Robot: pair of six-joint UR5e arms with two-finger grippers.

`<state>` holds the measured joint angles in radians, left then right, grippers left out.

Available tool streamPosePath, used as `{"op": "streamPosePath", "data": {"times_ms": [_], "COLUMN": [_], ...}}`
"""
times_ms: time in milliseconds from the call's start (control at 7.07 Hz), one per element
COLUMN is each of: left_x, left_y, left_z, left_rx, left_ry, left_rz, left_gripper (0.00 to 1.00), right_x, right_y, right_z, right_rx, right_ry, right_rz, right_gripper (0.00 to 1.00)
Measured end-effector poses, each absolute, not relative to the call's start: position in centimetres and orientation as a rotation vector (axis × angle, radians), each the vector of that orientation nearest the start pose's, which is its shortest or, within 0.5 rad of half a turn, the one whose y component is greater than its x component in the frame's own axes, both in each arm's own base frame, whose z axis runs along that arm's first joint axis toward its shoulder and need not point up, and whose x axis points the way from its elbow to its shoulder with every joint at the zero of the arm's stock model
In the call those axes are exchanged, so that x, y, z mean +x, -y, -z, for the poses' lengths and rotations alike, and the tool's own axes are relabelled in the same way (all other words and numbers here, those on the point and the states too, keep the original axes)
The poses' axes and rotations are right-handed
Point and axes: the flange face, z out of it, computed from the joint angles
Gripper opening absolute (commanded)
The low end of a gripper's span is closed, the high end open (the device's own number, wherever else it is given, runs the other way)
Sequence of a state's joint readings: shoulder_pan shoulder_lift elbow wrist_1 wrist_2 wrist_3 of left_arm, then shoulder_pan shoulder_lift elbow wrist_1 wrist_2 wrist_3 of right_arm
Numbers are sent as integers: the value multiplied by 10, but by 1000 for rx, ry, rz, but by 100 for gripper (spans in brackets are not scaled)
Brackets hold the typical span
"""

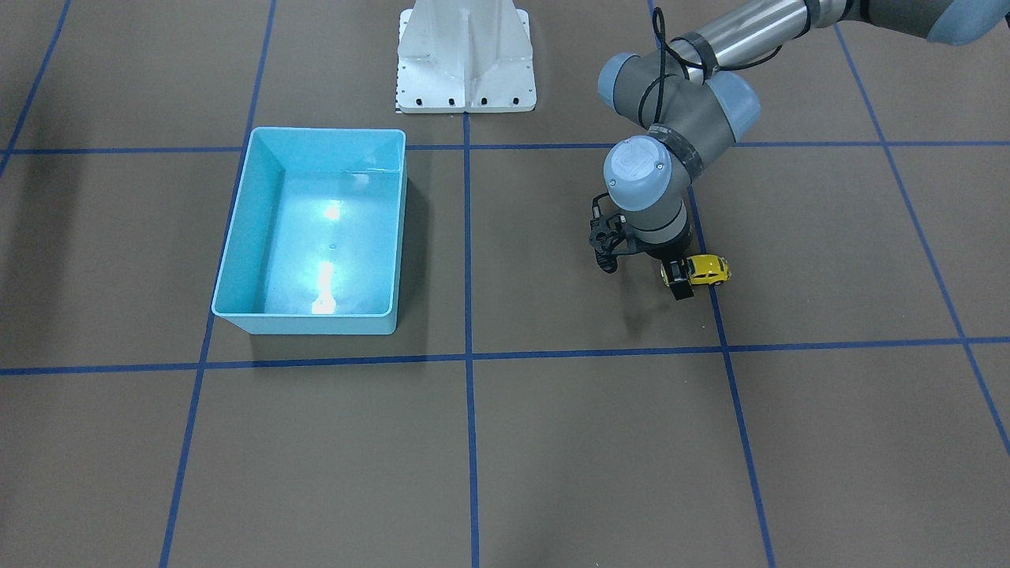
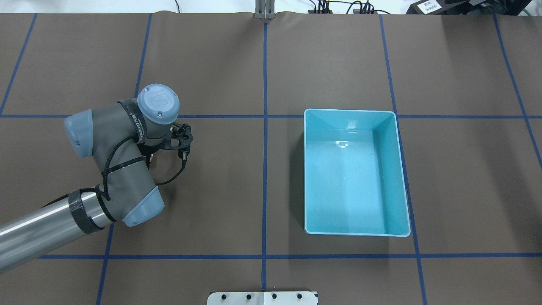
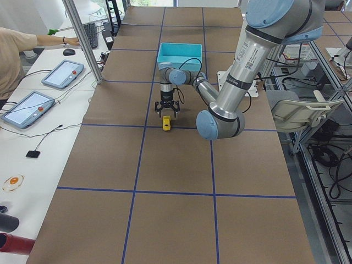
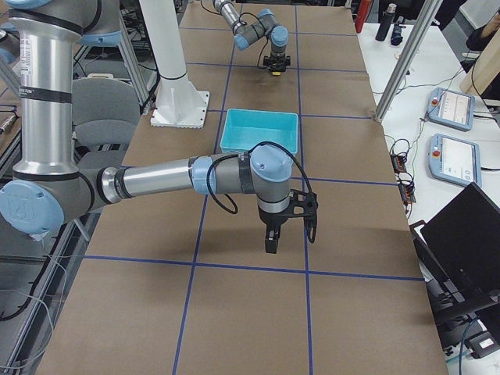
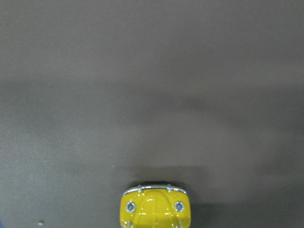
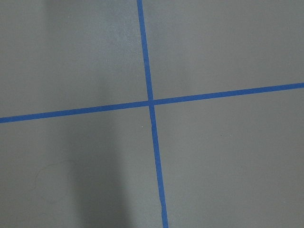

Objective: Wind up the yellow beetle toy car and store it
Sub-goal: 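Press the left gripper on the car's roof and pull it backward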

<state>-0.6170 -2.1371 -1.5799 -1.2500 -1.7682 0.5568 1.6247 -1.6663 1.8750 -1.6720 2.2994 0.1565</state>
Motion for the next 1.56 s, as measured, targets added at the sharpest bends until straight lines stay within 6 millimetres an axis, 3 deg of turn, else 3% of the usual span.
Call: {"op": "streamPosePath", "data": {"times_ms": [142,283,566,849,1132,1557], "left_x": [490,491,491,490,484,459], "left_y": [487,488,488,488,491,493], "left_z": [-379,-381,-383,-385,-377,-340], "left_rx": [241,245,243,235,253,351], "left_ry": [-269,-270,-270,-270,-275,-294], "left_rz": [-1524,-1525,-1524,-1520,-1515,-1497], "left_gripper": [92,66,42,2,0,0], "right_x": [91,91,91,89,78,63], "right_y": [445,445,444,444,447,451], "right_z": [-566,-565,-565,-567,-568,-571], "right_rx": [68,69,69,64,54,39], "right_ry": [733,733,733,733,728,719], "right_rz": [-161,-160,-159,-158,-133,-103], "right_gripper": [100,100,100,100,100,100]}}
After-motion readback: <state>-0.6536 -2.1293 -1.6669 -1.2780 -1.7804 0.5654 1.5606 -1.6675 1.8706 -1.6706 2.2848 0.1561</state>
